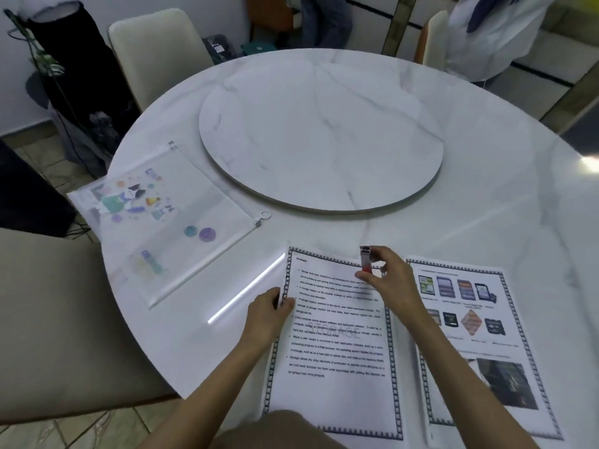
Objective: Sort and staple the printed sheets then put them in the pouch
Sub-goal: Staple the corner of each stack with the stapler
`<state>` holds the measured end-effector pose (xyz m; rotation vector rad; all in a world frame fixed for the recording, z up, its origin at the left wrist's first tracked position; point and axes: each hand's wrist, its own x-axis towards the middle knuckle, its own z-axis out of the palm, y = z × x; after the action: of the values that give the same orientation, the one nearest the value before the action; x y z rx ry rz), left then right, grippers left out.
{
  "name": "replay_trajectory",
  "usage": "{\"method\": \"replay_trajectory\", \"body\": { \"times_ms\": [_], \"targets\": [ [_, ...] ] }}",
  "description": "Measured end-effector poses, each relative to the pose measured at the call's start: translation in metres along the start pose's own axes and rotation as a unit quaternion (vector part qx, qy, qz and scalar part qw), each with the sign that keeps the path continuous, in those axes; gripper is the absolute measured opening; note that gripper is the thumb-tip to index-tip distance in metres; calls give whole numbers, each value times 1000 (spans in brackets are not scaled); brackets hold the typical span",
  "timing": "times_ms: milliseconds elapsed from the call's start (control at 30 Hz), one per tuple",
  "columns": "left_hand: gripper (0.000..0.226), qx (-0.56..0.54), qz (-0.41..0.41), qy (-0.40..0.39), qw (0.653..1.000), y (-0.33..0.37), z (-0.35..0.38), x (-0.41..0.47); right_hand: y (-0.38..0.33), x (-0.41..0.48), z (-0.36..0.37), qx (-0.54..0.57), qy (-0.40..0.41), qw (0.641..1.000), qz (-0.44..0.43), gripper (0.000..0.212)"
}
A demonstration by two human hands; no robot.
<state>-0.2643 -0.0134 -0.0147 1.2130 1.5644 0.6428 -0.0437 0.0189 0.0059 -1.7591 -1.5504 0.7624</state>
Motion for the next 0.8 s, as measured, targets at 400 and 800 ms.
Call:
{"method": "replay_trajectory", "body": {
  "times_ms": [400, 800],
  "targets": [
    [15, 37, 7, 102, 994, 13, 22, -2, 85, -36, -103, -156, 34, 986, 40, 45],
    [32, 29, -44, 226, 973, 19, 44, -3, 172, -29, -207, -222, 97, 960, 143, 37]
  ]
}}
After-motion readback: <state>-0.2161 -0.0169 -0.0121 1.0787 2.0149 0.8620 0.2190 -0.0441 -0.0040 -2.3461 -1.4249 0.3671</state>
